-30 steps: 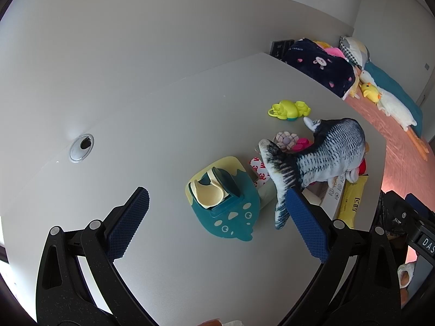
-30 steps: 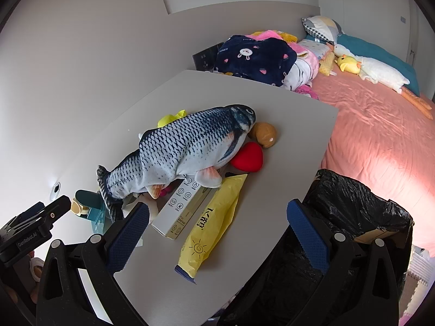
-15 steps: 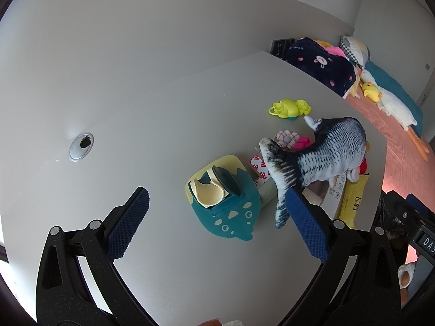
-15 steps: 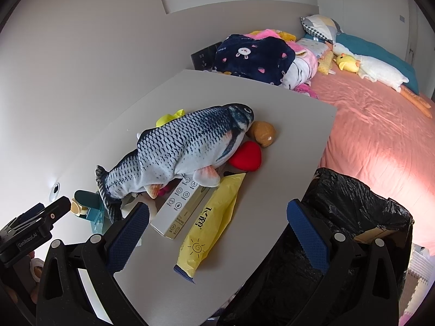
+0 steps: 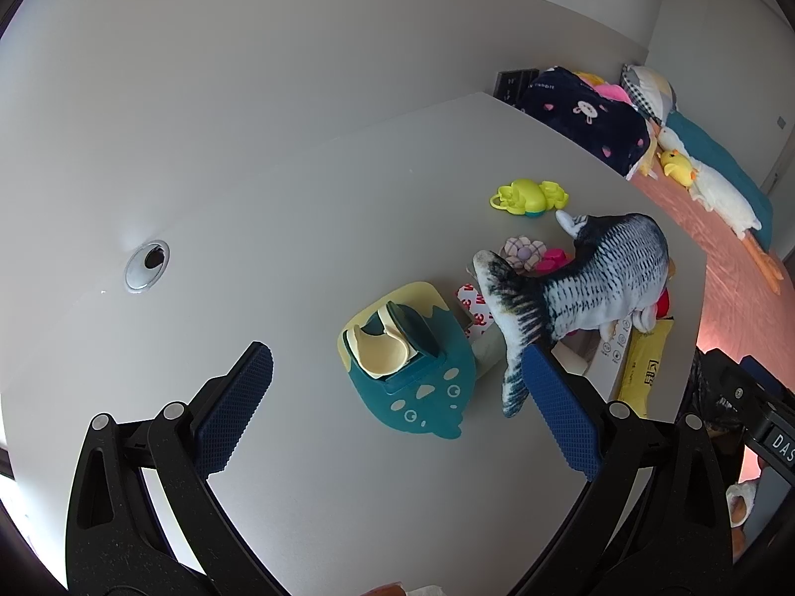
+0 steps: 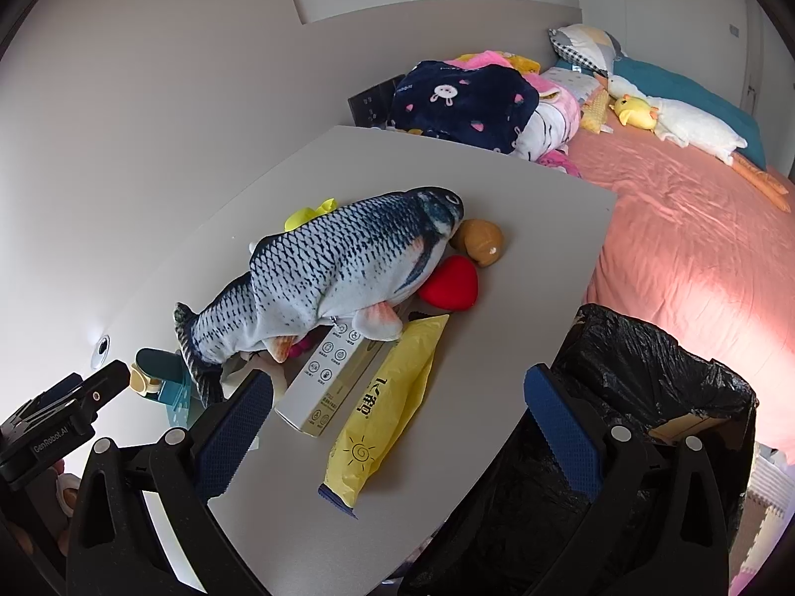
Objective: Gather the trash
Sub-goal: 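Move left tool toward teal cup while right tool approaches yellow snack bag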
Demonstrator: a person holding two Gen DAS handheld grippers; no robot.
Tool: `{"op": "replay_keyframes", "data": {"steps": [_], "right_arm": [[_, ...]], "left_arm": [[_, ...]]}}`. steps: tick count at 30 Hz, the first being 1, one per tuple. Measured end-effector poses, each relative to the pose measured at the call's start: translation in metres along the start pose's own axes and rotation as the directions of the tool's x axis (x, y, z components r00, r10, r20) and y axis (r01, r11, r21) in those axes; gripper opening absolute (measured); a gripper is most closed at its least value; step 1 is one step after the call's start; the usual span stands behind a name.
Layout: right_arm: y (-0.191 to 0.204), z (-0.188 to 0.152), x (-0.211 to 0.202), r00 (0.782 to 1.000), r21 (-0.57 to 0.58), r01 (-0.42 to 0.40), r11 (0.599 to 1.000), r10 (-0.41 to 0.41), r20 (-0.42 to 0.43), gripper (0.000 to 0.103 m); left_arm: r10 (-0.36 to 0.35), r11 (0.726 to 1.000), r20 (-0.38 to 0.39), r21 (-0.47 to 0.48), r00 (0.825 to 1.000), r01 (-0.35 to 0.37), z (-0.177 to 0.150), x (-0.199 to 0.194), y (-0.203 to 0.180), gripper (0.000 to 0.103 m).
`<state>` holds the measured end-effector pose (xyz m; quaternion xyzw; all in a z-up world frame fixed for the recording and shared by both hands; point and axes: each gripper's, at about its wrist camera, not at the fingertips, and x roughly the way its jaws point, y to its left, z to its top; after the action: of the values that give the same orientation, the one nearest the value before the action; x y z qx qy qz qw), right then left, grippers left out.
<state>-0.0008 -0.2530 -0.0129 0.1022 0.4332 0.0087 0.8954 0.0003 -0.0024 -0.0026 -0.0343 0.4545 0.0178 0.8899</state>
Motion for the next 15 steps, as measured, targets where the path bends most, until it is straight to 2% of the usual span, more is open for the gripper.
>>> {"op": "replay_keyframes", "data": {"steps": [15], "right_arm": [[-0.0015, -0.0004, -0.0004, 1.000, 0.002, 0.002, 1.000, -0.002, 0.000, 0.101]], "left_arm": [[-0.009, 1.000, -0.004, -0.004, 1.000, 0.009, -0.0006, -0.0001, -0.0009, 0.097]]}}
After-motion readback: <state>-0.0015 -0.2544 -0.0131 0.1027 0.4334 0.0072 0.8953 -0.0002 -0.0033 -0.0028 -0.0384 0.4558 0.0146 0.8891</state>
